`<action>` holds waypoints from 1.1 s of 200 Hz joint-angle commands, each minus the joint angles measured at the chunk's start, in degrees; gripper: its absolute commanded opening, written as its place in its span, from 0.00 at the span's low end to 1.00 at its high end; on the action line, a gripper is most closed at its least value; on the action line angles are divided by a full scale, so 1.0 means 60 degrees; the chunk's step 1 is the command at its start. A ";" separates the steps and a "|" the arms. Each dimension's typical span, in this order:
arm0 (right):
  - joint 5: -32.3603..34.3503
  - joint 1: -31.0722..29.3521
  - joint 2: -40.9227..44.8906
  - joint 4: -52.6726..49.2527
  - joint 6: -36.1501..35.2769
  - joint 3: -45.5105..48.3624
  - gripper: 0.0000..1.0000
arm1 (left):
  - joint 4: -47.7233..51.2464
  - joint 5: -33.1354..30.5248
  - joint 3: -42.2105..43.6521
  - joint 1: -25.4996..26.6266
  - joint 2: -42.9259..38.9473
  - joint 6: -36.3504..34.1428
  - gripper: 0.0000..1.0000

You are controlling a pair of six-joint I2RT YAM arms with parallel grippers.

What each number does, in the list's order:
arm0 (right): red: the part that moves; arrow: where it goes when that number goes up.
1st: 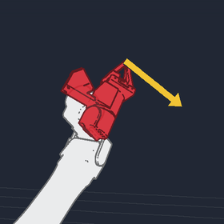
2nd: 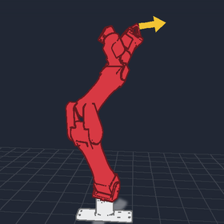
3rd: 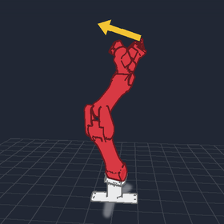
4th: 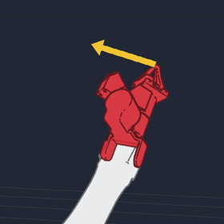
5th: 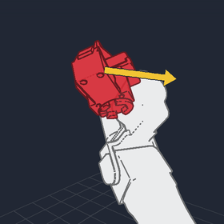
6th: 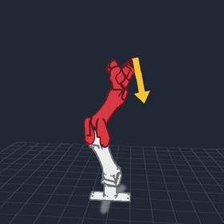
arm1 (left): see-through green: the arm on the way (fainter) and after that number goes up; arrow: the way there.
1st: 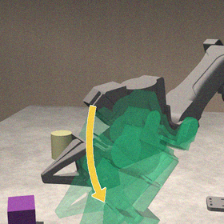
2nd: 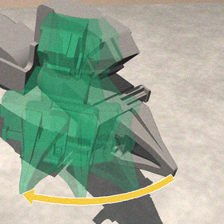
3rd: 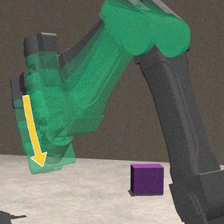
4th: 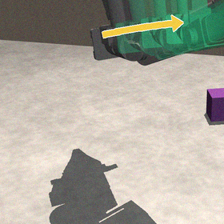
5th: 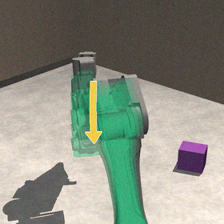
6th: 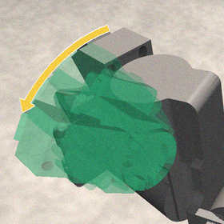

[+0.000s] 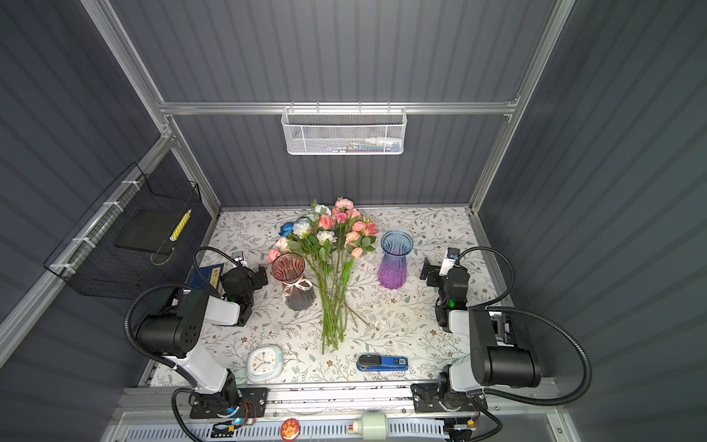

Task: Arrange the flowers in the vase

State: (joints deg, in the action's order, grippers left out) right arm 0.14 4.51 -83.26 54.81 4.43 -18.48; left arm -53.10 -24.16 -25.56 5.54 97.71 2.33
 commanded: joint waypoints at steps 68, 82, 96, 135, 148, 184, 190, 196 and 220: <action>0.2317 0.0069 0.2954 -0.4901 0.1690 -0.1240 0.99 | 0.2444 -0.1343 -0.0452 0.0029 -0.2555 0.0954 1.00; 0.3146 0.0059 0.3473 -0.5986 0.2224 -0.1647 0.99 | 0.3407 -0.1783 -0.0904 0.0030 -0.2879 0.1793 1.00; 0.3890 0.0067 0.3740 -0.6832 0.3034 -0.2048 0.99 | 0.4828 -0.2219 -0.1584 0.0029 -0.3181 0.3182 1.00; 0.3258 0.0336 0.4440 -0.8844 0.6821 -0.2287 0.99 | 0.9340 -0.1884 -0.3549 0.0023 -0.3691 0.7466 1.00; 0.1390 0.0763 0.4517 -0.7913 0.6764 -0.1878 0.99 | 0.9081 -0.0887 -0.3602 0.0026 -0.3900 0.7198 1.00; 0.0107 0.1077 0.4612 -0.7620 0.7884 -0.1694 0.99 | 0.8305 0.1278 -0.3075 0.0024 -0.5236 0.7858 1.00; -0.0267 0.1091 0.4696 -0.7621 0.7632 -0.1748 0.99 | 0.8426 0.1665 -0.3161 0.0028 -0.5392 0.7951 1.00; -0.0592 0.1084 0.4740 -0.7739 0.7332 -0.1870 0.99 | 0.8642 0.2119 -0.3317 0.0028 -0.5511 0.7965 1.00; -0.1468 0.1070 0.4766 -0.9113 0.6528 -0.2736 0.99 | 0.9248 0.3729 -0.3767 0.0065 -0.5736 0.8084 1.00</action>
State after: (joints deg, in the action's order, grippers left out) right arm 0.03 10.81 -55.51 6.09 46.46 -29.98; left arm -1.26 -13.10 -45.32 6.50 65.12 45.95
